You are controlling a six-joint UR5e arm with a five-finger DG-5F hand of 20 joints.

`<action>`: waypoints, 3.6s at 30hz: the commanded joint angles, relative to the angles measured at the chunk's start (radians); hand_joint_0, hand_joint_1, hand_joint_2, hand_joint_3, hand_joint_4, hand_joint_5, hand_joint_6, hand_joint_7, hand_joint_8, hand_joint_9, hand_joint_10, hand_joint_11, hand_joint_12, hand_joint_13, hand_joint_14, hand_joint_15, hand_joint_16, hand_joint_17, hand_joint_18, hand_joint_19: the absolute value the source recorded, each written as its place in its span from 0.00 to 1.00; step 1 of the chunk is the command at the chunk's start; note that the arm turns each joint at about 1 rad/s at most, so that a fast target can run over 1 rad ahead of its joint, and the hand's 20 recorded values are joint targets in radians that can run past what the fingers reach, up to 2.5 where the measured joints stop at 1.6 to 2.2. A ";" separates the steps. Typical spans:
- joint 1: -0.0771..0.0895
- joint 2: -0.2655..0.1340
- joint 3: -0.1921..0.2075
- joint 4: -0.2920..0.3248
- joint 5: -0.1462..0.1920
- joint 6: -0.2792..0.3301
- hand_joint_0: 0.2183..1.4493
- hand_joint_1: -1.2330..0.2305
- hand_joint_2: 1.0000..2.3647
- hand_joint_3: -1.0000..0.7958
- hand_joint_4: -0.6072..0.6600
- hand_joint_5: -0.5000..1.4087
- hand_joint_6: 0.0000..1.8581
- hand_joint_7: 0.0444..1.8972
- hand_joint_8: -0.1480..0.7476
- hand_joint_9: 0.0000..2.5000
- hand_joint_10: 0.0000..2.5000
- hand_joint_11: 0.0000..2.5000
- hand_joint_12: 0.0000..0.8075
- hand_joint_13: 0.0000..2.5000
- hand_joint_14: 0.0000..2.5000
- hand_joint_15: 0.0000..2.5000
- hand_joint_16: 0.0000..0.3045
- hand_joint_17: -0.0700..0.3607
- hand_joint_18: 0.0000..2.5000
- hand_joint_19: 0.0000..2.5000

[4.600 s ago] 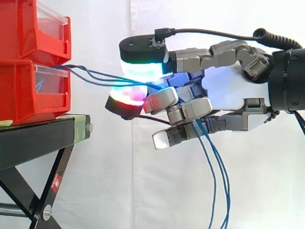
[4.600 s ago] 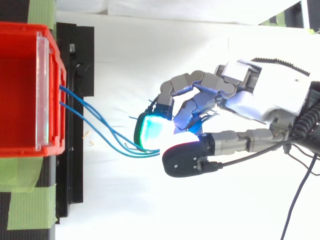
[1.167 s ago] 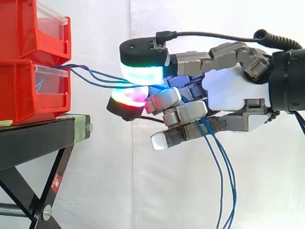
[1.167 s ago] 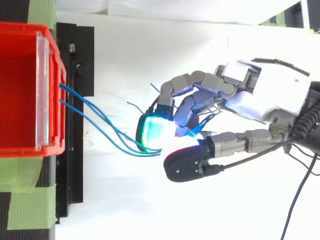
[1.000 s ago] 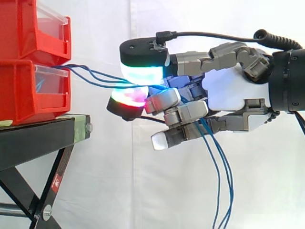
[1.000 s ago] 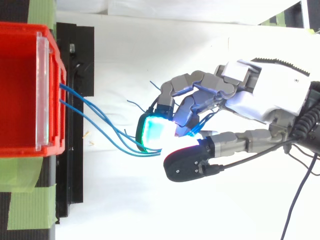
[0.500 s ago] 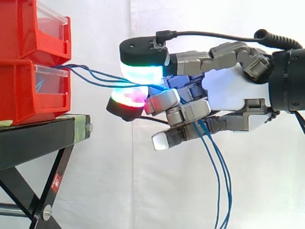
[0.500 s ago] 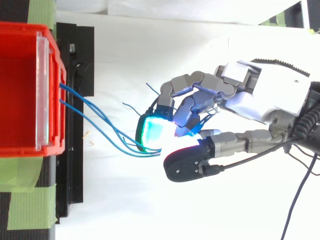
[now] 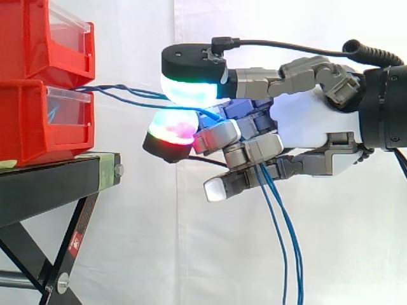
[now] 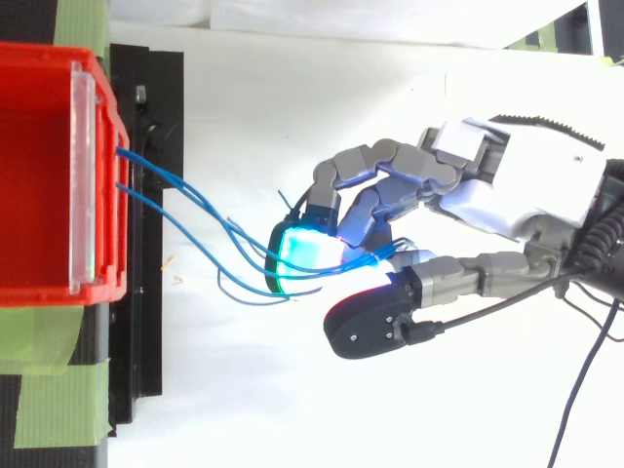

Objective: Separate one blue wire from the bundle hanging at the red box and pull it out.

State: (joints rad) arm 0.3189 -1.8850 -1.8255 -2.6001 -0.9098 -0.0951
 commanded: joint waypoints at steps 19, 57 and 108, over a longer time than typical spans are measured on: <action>0.000 0.001 0.000 0.000 0.000 0.000 0.30 0.40 0.01 0.34 0.66 0.14 0.43 0.54 0.54 0.31 0.28 0.64 0.42 0.33 0.46 0.62 0.13 0.36 0.27 0.36; 0.000 0.000 0.000 0.000 0.000 0.000 0.32 0.42 0.01 0.37 0.69 0.15 0.45 0.53 0.54 0.35 0.32 0.62 0.42 0.37 0.45 0.62 0.12 0.36 0.31 0.37; -0.027 0.000 0.144 -0.132 0.054 -0.078 0.46 0.23 0.02 0.45 0.67 0.14 0.46 0.53 0.53 0.27 0.35 0.62 0.41 0.33 0.44 0.61 0.12 0.35 0.26 0.32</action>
State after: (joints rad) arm 0.2914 -1.8846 -1.6812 -2.7318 -0.8560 -0.1710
